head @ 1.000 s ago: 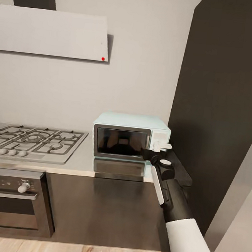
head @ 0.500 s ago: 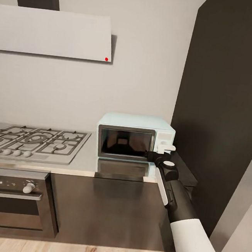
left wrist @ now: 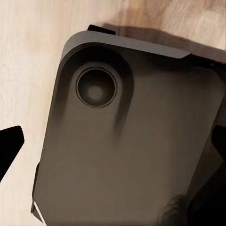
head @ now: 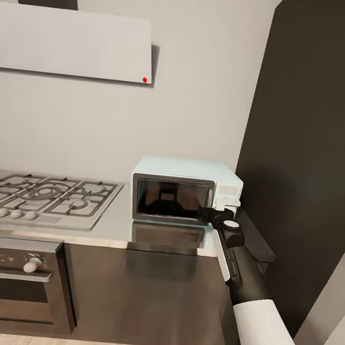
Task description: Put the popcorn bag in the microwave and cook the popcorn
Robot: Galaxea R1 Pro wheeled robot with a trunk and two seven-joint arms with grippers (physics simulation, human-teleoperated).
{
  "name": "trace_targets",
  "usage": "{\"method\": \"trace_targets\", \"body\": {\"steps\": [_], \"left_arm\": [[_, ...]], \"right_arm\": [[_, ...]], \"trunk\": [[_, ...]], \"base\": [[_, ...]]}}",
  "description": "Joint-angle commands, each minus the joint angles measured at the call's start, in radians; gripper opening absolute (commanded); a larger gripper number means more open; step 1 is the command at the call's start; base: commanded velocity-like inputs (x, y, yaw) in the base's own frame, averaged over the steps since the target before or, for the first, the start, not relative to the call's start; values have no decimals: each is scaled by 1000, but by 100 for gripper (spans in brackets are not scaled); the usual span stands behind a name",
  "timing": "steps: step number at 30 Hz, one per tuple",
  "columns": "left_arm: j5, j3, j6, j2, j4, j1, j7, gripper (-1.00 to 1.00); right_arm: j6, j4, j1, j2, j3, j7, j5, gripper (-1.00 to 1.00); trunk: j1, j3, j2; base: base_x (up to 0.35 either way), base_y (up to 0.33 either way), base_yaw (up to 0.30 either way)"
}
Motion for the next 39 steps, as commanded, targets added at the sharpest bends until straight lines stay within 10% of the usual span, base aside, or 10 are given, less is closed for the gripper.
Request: {"method": "trace_targets", "body": {"steps": [1,39], "left_arm": [[5,0,-2,0,-1,0,1,100],[5,0,-2,0,-1,0,1,100]], "right_arm": [[5,-1,-1,0,2,-6,-1,100],[7,1,0,-6,1,-2,-3,100]], "trunk": [[0,-1,-1],[0,-1,-1]], "base": [[93,0,0],[64,0,0]]}}
